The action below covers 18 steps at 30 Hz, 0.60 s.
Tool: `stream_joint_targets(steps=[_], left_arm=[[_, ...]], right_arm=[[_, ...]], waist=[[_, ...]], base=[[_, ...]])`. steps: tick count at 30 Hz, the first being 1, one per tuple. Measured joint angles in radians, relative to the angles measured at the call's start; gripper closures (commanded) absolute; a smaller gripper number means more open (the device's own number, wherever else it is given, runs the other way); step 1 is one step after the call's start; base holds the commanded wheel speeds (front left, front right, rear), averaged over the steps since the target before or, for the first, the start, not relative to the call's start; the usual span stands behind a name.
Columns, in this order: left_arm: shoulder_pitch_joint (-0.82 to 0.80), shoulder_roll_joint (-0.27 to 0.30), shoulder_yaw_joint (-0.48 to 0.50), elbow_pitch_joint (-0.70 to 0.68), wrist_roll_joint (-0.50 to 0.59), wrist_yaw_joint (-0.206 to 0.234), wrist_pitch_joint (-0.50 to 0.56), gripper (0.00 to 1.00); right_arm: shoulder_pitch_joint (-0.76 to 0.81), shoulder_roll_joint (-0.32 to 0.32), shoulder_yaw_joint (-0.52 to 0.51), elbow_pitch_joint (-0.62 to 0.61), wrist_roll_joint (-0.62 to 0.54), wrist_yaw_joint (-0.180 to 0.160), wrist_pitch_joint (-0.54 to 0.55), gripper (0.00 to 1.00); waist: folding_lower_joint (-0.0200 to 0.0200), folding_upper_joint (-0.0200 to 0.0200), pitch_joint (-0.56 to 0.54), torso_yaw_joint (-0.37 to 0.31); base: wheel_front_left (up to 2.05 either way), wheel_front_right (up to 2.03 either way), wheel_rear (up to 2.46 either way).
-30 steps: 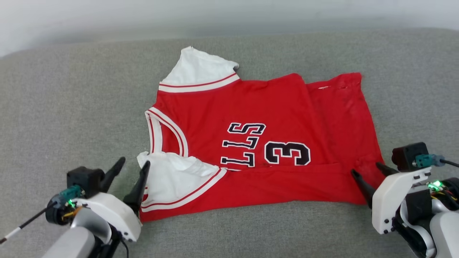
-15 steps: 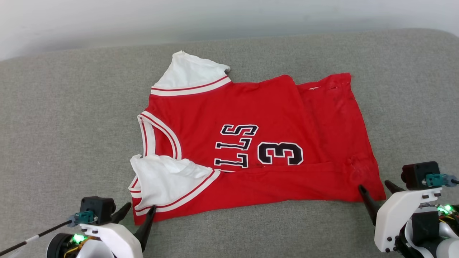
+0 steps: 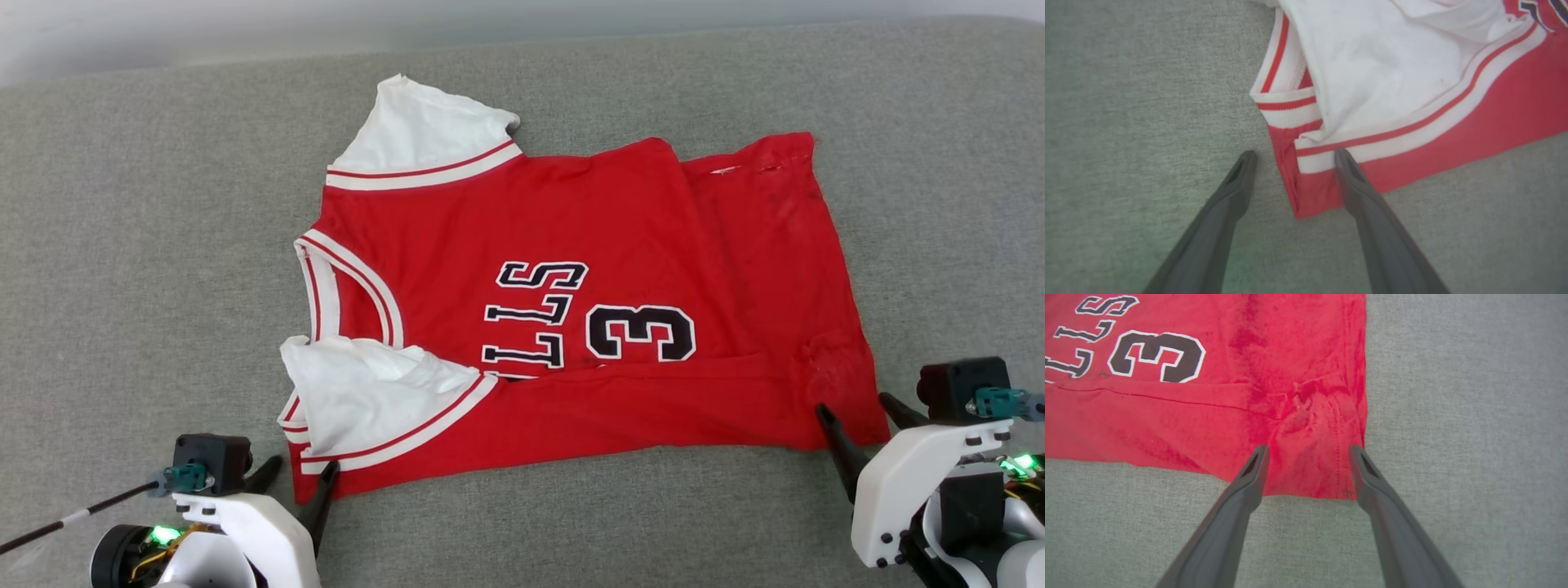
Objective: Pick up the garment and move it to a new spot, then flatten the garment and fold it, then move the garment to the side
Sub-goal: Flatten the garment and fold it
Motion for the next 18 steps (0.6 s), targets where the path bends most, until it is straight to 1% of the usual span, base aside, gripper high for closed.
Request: stream_joint_targets(steps=[1,4,7,12,18], left_arm=[[-0.001,0.001,-0.001,-0.003,-0.008,-0.01,0.006,1.0],[-0.016,0.002,-0.023,-0.009,-0.008,-0.043,0.021,1.0],[-0.016,-0.015,-0.028,-0.007,-0.007,-0.056,0.004,1.0],[-0.014,-0.026,-0.029,-0.029,-0.003,-0.067,-0.038,1.0],[0.002,-0.011,-0.019,-0.107,0.015,-0.063,-0.068,1.0]], right_arm=[[-0.004,-0.001,0.0,-0.002,-0.002,0.0,0.002,0.0],[-0.012,-0.002,-0.006,-0.005,-0.006,0.0,0.002,0.0],[-0.012,-0.011,-0.015,0.007,-0.006,0.0,0.003,0.0],[-0.011,-0.038,-0.035,0.058,-0.014,0.0,0.03,0.0],[-0.012,-0.05,-0.078,0.146,-0.03,0.0,0.044,0.0]], waist=[[0.0,0.0,0.003,0.0],[0.0,0.0,0.005,0.003],[0.0,0.0,-0.006,0.011],[0.0,0.0,-0.035,0.033],[0.0,0.0,-0.052,0.069]], base=[[0.0,0.0,0.0],[0.0,0.0,0.0],[0.0,0.0,0.0],[0.0,0.0,0.0],[0.0,0.0,0.0]])
